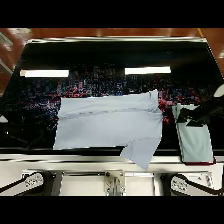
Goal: Fold the shirts.
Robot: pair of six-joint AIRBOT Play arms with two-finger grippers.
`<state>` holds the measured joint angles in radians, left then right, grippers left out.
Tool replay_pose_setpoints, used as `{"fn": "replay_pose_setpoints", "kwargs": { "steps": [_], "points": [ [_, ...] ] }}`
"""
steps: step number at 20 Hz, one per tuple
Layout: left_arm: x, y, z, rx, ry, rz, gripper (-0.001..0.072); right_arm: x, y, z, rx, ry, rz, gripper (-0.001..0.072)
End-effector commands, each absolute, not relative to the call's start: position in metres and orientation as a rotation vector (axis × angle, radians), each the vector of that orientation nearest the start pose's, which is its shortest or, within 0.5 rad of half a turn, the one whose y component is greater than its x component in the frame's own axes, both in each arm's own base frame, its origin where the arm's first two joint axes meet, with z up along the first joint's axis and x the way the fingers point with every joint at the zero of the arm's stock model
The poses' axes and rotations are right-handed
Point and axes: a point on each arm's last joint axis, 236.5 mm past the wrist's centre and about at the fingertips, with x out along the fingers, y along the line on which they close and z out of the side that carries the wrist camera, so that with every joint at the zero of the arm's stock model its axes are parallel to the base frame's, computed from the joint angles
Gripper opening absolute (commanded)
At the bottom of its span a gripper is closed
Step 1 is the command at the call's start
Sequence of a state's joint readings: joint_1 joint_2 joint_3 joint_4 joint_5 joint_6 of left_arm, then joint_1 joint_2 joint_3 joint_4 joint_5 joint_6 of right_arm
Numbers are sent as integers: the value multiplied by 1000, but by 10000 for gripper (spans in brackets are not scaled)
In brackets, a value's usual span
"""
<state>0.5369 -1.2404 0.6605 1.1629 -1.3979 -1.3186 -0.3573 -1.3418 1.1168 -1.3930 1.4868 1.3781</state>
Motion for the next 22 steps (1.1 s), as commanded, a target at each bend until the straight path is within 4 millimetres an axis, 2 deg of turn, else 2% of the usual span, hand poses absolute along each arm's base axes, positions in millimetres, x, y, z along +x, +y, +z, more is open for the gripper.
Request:
{"fn": "replay_pose_setpoints", "kwargs": {
  "steps": [1, 4, 9, 11, 13, 15, 16, 17, 18, 20, 22],
  "points": [
    [177, -10, -109, -912, 1658, -66, 562, 275, -50, -28, 471, 1622, 63, 593],
    [180, -13, -119, -890, 1647, -58, 561, 289, -43, -26, 501, 1568, 85, 593],
    [209, -8, -123, -911, 1529, -14, 541, 293, -45, -26, 497, 1548, 79, 593],
    [209, -12, -124, -931, 1533, -19, 541, 295, -45, -27, 495, 1543, 77, 593],
    [200, -22, -130, -942, 1572, -33, 525, 297, -47, -27, 493, 1531, 71, 593],
    [189, -32, -138, -944, 1613, -41, 298, 295, -50, -29, 479, 1538, 60, 593],
    [187, -32, -139, -946, 1617, -40, 149, 289, -55, -33, 457, 1560, 44, 593],
    [188, -32, -139, -945, 1615, -40, 83, 280, -58, -40, 445, 1593, 28, 593],
    [190, -31, -138, -942, 1610, -40, 42, 266, -52, -49, 460, 1640, 37, 593],
    [193, -29, -136, -936, 1601, -42, 42, 240, -20, -65, 535, 1721, 132, 589],
    [197, -28, -132, -931, 1595, -51, 42, 221, 8, -80, 557, 1769, 211, 589]
  ]
}}
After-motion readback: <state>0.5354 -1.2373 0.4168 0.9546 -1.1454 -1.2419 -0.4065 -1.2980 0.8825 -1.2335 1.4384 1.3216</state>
